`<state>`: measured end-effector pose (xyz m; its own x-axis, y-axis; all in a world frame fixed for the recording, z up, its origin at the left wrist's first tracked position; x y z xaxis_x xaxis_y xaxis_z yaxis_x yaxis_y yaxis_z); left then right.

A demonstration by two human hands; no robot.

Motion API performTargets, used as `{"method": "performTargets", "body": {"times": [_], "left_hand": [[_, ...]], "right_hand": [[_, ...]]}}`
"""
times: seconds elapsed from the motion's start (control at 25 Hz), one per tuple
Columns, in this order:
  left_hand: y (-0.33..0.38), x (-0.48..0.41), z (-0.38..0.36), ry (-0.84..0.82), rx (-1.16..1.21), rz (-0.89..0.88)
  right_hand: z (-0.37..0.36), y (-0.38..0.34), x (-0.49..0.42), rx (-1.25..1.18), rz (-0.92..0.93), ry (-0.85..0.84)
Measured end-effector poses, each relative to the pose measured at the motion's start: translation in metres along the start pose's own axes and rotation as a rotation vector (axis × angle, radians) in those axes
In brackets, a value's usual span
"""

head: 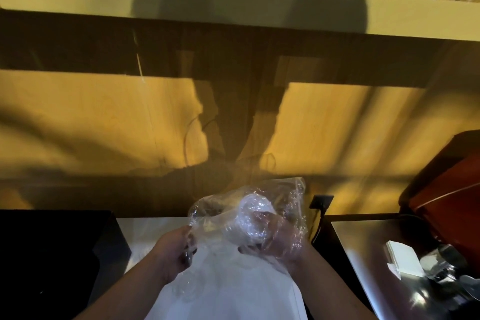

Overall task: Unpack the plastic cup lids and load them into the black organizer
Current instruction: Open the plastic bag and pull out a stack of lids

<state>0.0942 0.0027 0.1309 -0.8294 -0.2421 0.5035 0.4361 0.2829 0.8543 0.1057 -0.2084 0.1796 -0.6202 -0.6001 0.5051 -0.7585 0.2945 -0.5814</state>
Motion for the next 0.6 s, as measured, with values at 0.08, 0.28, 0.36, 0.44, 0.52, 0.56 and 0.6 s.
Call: {"method": "performTargets", "body": {"times": [0.08,0.28,0.36,0.44,0.52,0.56,0.6], "left_hand": [[-0.005,-0.009,0.006,0.099,-0.028,-0.006],[-0.011,-0.027,0.017,0.249,-0.149,-0.044],[-0.011,-0.034,0.024,0.262,-0.228,-0.106],[-0.01,-0.038,0.029,0.252,-0.276,-0.15],[-0.011,-0.041,0.032,0.252,-0.283,-0.179],[-0.012,-0.042,0.032,0.256,-0.281,-0.184],[-0.014,-0.043,0.03,0.264,-0.266,-0.173]], "right_hand": [[0.017,-0.016,0.04,0.138,0.18,0.085],[0.046,-0.038,0.058,0.03,0.387,0.364],[0.065,-0.052,0.067,0.042,0.49,0.526],[0.07,-0.059,0.075,0.02,0.533,0.634],[0.078,-0.062,0.079,0.019,0.562,0.709],[0.077,-0.064,0.081,0.006,0.566,0.729],[0.077,-0.064,0.082,0.003,0.569,0.74]]}}
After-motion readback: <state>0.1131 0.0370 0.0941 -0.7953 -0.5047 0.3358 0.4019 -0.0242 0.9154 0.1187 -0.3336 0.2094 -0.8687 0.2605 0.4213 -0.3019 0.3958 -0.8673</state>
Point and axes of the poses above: each hand's wrist, its own x-axis away from the middle knuckle, its own z-axis out of the back of the hand, y = z × x, the point moved 2 cm from there along -x, towards the middle knuckle, and after that the axes turned 12 degrees about -z, right-handed, at the moved point
